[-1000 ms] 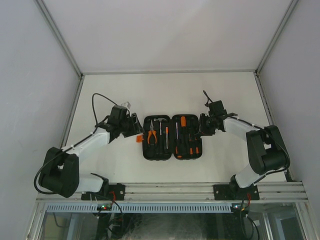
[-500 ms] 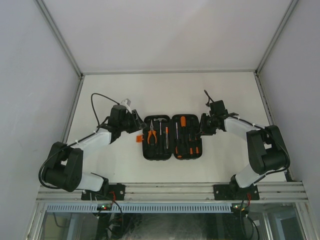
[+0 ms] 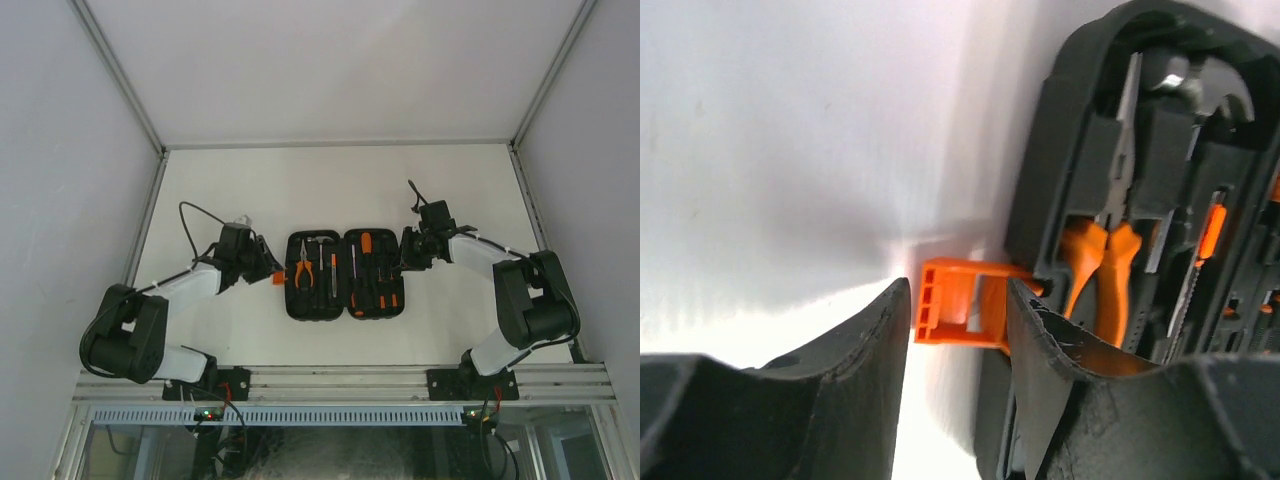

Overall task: Sort the tools into containers
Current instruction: Close the storage box at the center of the board.

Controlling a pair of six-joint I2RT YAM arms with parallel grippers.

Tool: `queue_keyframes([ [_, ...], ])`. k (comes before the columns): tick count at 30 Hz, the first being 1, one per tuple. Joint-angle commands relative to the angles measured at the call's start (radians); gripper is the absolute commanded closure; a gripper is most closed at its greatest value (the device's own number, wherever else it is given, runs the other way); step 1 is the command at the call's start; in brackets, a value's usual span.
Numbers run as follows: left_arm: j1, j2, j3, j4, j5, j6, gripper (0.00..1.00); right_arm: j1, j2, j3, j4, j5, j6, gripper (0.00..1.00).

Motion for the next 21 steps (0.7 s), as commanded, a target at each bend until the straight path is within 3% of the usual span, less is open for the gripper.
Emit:
queue_keyframes([
  [1, 0.006, -0.075, -0.026, -0.078, -0.069, -0.003, 0.52, -0.008, 0.018, 0.000, 0.010, 0.037, -0.024, 0.82],
  [12, 0.007, -0.047, -0.037, -0.040, 0.026, 0.032, 0.51, -0.008, 0.019, 0.001, 0.018, 0.018, -0.026, 0.83],
  [21, 0.001, -0.017, -0.041, -0.005, 0.073, 0.056, 0.54, -0.010, -0.050, 0.000, 0.086, -0.118, -0.064, 0.80],
])
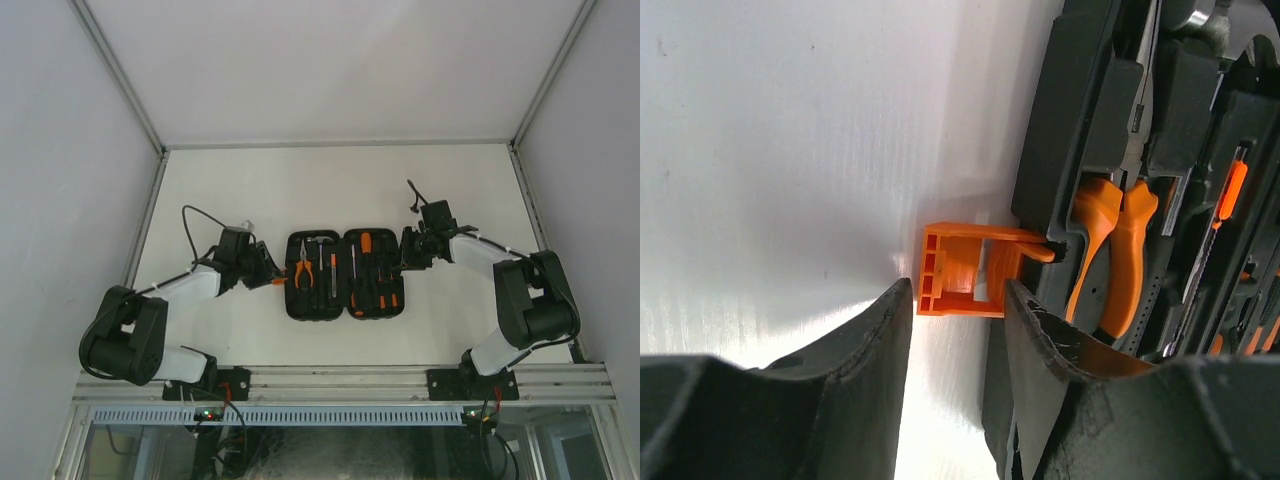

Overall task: Sort the tools into containers
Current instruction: Close the storage box at the center of the board.

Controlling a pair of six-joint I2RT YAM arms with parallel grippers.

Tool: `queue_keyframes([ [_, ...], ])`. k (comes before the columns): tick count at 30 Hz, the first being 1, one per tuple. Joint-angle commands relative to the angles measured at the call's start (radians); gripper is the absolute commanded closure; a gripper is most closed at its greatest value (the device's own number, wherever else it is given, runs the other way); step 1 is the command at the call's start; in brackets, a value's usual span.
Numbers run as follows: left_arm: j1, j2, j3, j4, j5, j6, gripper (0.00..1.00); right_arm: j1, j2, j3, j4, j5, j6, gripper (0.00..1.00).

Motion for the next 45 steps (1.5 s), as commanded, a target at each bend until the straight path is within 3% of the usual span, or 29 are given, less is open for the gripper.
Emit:
queue_keyframes([
  [1, -0.003, 0.014, -0.011, 0.051, 0.040, 0.042, 0.54, -0.005, -0.054, 0.000, 0.091, -0.117, -0.028, 0.79],
  [6, -0.020, 0.027, -0.013, 0.065, 0.048, 0.041, 0.54, -0.005, -0.088, 0.001, 0.124, -0.205, -0.019, 0.77],
  [23, -0.058, 0.062, -0.006, 0.091, 0.062, 0.034, 0.56, 0.013, -0.236, 0.009, 0.101, -0.281, 0.026, 0.60],
  [45, -0.069, 0.078, 0.007, 0.099, 0.068, 0.025, 0.58, 0.260, -0.198, 0.181, 0.058, -0.171, 0.080, 0.58],
])
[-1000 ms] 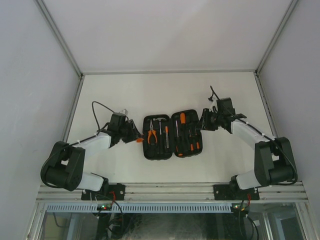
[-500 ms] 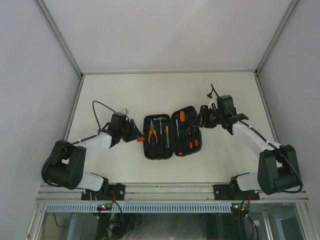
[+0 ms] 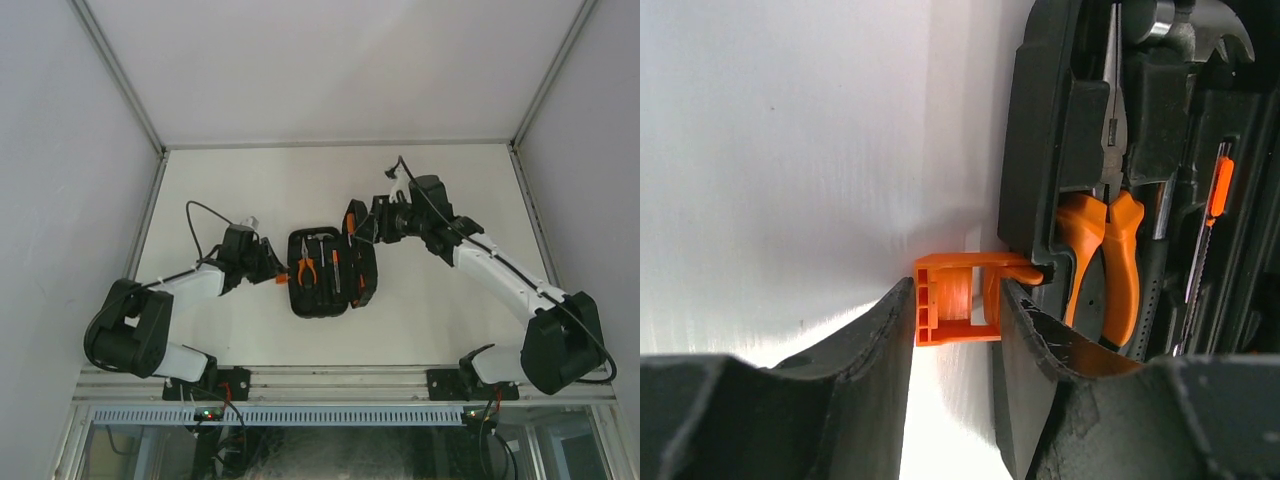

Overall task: Sort the tools into containers
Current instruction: Close the storage box at the center of the board.

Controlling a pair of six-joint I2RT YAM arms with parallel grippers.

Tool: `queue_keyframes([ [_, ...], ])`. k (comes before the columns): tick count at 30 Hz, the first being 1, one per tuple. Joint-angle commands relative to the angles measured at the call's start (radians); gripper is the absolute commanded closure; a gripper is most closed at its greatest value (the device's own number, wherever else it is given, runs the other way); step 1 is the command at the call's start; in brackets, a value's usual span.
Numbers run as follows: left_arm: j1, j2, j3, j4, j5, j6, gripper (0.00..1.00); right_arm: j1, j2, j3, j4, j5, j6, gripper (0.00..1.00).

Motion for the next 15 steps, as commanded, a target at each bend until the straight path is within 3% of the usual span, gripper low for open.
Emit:
queue_keyframes([
  [1, -0.044, 0.033, 0.009, -0.003, 0.072, 0.003, 0.58, 0.072, 0.057, 0.034, -0.002, -0.062, 0.053, 0.58],
  [15, -0.043, 0.026, 0.007, -0.014, 0.058, 0.004, 0.59, 0.146, 0.207, 0.106, 0.045, -0.081, 0.079, 0.58],
])
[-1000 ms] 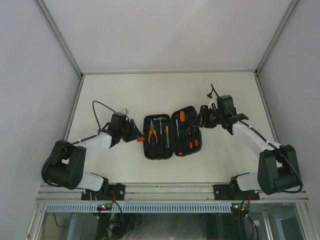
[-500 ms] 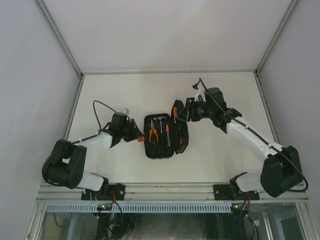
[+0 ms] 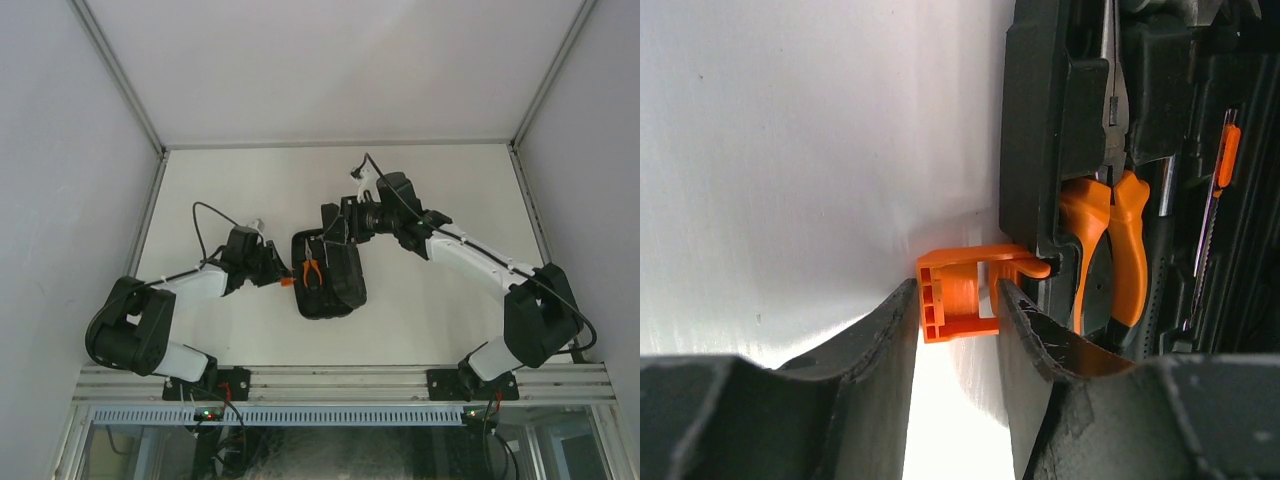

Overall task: Sort the tools into containers
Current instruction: Close the storage box at the center of the board.

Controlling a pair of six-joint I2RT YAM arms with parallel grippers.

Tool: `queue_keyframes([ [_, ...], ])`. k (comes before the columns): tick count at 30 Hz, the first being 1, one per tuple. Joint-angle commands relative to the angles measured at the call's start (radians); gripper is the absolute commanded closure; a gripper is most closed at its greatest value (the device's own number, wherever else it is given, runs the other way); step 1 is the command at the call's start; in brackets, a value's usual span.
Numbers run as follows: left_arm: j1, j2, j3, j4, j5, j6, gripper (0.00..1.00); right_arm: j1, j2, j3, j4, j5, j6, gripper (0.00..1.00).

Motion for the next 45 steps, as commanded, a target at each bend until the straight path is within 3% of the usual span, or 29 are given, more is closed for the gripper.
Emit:
queue_keyframes([
  [1, -0.014, 0.009, 0.006, -0.016, 0.028, 0.003, 0.59, 0.015, 0.060, 0.007, -0.057, -0.010, 0.015, 0.58],
  [12, -0.012, -0.009, 0.008, -0.035, 0.000, 0.003, 0.59, 0.030, 0.096, 0.065, -0.026, -0.048, 0.017, 0.55],
  [25, -0.011, -0.018, 0.007, -0.043, -0.009, 0.004, 0.60, -0.004, 0.000, 0.050, -0.050, 0.016, -0.028, 0.43],
  [45, -0.012, -0.009, 0.023, -0.047, -0.004, 0.004, 0.60, 0.003, 0.056, 0.083, 0.024, -0.188, -0.014, 0.42],
])
